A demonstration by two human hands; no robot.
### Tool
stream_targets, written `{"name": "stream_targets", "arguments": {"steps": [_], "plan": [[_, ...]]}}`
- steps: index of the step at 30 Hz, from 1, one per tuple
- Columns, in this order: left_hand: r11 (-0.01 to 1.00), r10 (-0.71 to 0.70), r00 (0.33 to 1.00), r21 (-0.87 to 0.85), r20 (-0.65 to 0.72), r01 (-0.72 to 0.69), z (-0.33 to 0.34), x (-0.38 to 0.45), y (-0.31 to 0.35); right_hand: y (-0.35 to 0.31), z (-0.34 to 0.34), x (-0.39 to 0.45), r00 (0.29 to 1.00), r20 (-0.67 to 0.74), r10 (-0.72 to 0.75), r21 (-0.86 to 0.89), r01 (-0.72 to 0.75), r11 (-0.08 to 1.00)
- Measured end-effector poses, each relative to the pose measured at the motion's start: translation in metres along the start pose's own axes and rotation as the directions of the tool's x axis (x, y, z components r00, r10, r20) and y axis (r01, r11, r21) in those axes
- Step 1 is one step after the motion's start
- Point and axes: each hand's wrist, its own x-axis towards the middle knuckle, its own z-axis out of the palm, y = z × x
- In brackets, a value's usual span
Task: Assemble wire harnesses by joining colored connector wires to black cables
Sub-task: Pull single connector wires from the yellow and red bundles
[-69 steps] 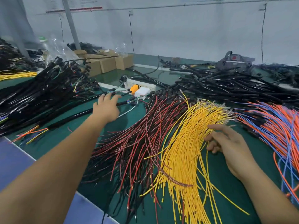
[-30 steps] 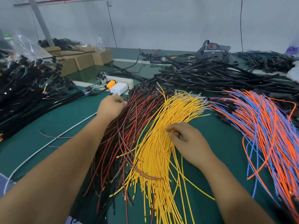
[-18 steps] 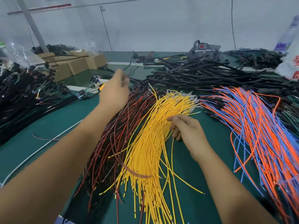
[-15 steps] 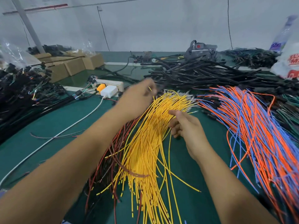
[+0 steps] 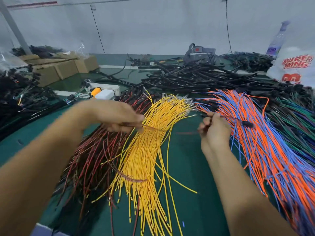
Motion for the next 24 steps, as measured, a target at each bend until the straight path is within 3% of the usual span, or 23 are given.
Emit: {"name": "stream_targets", "arguments": {"steps": [3,5,7,9,11,13,16,18,20,22,24], "plan": [[0.946,-0.305,0.951,0.104,-0.04,0.308,-0.025,-0.024,-0.024,0.005,-0.001,0.005,0.997,0.078,-0.005,-0.081,0.011,0.997],[0.92,-0.347,0.931,0.15,-0.11,0.361,-0.024,-0.025,-0.025,0.008,0.001,0.002,0.988,0.142,-0.065,-0.215,0.095,0.972],[0.973,-0.175,0.958,0.108,-0.225,0.203,-0.01,-0.016,-0.016,0.011,0.004,-0.004,0.96,0.213,-0.179,-0.387,0.251,0.887],[0.989,0.017,0.936,-0.134,-0.351,-0.069,0.017,0.005,0.005,0.017,0.005,-0.013,0.906,0.333,-0.261,-0.506,0.405,0.761],[0.885,0.055,0.904,-0.399,-0.424,-0.241,0.049,0.035,0.03,0.025,0.006,-0.023,0.843,0.489,-0.222,-0.556,0.498,0.666],[0.799,0.054,0.882,-0.509,-0.469,-0.32,0.078,0.065,0.051,0.031,0.006,-0.026,0.793,0.605,-0.069,-0.605,0.514,0.609],[0.67,-0.009,0.796,-0.594,-0.606,-0.445,0.103,0.096,0.063,0.03,0.004,-0.027,0.806,0.591,0.043,-0.711,0.494,0.501],[0.526,-0.159,0.727,-0.68,-0.668,-0.51,0.103,0.103,0.059,0.026,0.003,-0.027,0.844,0.536,-0.019,-0.703,0.459,0.544],[0.387,-0.318,0.649,-0.72,-0.691,-0.576,0.097,0.107,0.051,0.025,0.002,-0.024,0.849,0.518,-0.105,-0.71,0.495,0.501],[0.313,-0.382,0.612,-0.72,-0.692,-0.62,0.091,0.11,0.04,0.026,0.002,-0.021,0.822,0.564,-0.079,-0.769,0.558,0.312],[0.256,-0.368,0.638,-0.733,-0.676,-0.63,0.089,0.11,0.036,0.031,0.004,-0.021,0.777,0.629,0.02,-0.777,0.63,-0.009]]}}
